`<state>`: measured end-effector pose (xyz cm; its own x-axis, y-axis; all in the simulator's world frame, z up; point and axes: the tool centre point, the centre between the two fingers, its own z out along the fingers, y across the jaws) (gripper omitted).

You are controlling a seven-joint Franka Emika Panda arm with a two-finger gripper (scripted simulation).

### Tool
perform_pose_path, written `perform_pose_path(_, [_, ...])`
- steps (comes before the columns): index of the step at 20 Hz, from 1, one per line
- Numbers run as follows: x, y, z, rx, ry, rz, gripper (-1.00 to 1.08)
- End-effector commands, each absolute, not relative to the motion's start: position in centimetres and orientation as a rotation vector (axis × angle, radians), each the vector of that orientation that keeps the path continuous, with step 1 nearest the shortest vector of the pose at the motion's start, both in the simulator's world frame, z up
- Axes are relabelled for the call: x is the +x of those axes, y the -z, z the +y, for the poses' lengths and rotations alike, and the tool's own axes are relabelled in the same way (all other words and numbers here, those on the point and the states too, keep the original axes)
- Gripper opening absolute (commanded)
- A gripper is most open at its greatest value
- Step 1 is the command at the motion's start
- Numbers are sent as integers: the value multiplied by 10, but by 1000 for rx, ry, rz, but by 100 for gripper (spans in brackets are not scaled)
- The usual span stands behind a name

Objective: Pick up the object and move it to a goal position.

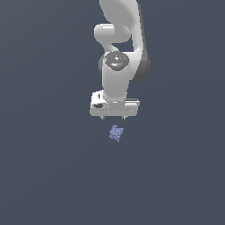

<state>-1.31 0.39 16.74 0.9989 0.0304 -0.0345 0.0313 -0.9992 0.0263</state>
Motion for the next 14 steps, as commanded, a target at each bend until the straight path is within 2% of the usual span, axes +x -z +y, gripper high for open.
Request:
perform_pose_path(1, [-13,-167,4,3114,53,48,100])
perform_pose_path(14, [-17,-169,29,3133,84,115,100])
